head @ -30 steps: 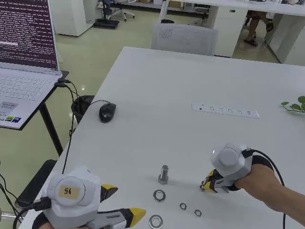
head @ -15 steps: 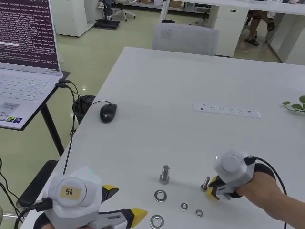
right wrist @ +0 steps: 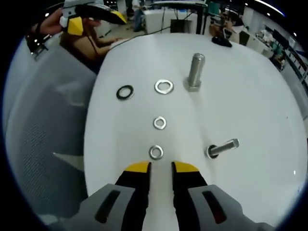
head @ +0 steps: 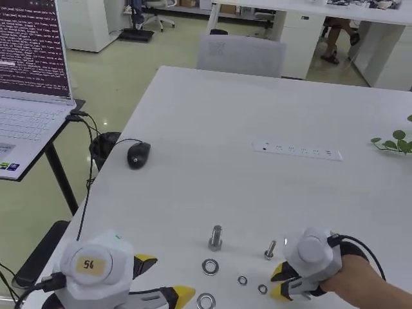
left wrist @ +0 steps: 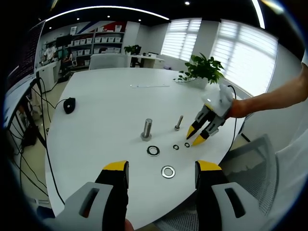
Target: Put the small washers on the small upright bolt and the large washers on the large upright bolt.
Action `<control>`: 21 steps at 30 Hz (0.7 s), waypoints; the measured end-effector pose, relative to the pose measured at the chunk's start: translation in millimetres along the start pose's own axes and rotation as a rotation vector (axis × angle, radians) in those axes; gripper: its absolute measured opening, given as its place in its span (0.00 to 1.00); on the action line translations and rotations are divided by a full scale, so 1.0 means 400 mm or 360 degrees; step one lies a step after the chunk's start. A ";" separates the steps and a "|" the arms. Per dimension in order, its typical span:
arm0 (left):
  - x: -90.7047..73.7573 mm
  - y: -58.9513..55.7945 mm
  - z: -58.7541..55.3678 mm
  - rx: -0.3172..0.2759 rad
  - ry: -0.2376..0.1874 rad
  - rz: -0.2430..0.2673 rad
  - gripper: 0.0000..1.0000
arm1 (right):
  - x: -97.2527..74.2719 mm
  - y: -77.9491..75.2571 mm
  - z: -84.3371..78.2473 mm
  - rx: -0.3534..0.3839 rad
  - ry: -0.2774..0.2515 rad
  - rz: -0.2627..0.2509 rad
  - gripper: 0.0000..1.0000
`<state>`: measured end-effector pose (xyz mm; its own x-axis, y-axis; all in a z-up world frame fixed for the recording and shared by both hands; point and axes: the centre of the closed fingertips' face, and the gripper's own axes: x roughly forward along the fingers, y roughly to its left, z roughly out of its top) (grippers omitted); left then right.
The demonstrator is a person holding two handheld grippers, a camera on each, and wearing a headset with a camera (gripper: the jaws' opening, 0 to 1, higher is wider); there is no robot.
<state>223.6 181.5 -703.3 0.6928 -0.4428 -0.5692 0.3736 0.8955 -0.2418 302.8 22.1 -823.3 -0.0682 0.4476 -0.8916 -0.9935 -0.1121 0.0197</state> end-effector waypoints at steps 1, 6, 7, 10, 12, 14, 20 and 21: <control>0.001 0.000 0.001 0.0002 -0.0001 -0.0002 0.55 | 0.003 0.001 0.004 0.0001 0.0001 0.0002 0.19; -0.002 -0.001 0.004 0.0009 -0.0006 -0.0003 0.55 | 0.011 0.002 0.017 -0.0121 0.0043 0.0020 0.19; -0.003 0.000 0.004 0.0008 -0.0008 -0.0002 0.55 | 0.012 0.003 0.017 -0.0156 0.0054 0.0025 0.19; -0.005 0.003 0.003 0.0004 -0.0010 0.0003 0.55 | 0.012 0.002 0.016 -0.0162 0.0066 0.0030 0.19; -0.006 0.003 0.003 0.0003 -0.0013 0.0005 0.55 | 0.012 0.002 0.015 -0.0173 0.0075 0.0028 0.18; -0.007 0.002 0.002 0.0003 -0.0012 0.0007 0.55 | 0.011 0.004 0.011 -0.0217 0.0114 0.0019 0.14; -0.008 0.000 0.003 -0.0004 -0.0021 0.0010 0.54 | 0.010 0.003 0.011 -0.0198 0.0131 0.0004 0.14; -0.008 0.000 0.003 -0.0005 -0.0022 0.0010 0.54 | 0.011 0.001 0.010 -0.0185 0.0127 -0.0002 0.14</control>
<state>222.1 182.8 -700.7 0.7035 -0.4376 -0.5599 0.3672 0.8984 -0.2408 301.6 27.7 -825.6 -0.0550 0.3761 -0.9249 -0.9760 -0.2158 -0.0297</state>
